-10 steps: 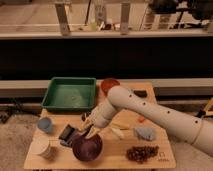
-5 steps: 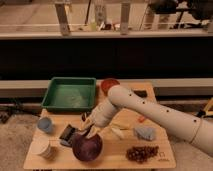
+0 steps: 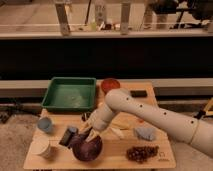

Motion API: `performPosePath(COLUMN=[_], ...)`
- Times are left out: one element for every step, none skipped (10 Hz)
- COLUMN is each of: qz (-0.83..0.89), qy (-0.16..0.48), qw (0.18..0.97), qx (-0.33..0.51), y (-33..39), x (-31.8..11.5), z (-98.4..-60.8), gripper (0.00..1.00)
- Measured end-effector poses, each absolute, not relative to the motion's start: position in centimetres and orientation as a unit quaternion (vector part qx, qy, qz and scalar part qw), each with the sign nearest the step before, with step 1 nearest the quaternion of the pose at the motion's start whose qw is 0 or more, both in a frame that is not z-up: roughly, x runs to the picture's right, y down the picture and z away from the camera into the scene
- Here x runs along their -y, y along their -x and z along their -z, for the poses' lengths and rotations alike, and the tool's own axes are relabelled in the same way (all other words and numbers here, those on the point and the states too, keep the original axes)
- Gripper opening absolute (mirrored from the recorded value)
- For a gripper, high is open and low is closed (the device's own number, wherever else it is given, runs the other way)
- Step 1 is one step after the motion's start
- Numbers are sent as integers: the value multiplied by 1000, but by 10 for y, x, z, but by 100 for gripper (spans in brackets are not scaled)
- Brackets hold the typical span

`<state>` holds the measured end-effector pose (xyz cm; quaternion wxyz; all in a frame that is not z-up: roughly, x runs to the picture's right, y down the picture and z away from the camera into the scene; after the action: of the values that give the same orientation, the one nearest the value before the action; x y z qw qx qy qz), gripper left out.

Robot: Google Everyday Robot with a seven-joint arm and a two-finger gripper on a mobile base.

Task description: Place brush in purple bowl

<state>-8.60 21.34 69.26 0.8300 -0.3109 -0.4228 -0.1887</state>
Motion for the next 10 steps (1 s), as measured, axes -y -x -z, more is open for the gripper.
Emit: performPosePath(qz=[206,220,230,237,242,246,250,254,255,254], qy=[308,311,314,317,320,324,327,332,335,337], qw=[830,830,831,832,833,834,834,833,833,833], qx=[418,407,398,390,380,372,367,362,359,357], y=[86,87,88,88,87,84,84,84,83,82], x=[-224,-229,-232,-235,-238,-241,-244,-247,-250,-251], z=[-694,-694,-695,-696,-697,-699,-701,-703,-705,-707], gripper=[0,0,0,0,0,0,0,0,0,0])
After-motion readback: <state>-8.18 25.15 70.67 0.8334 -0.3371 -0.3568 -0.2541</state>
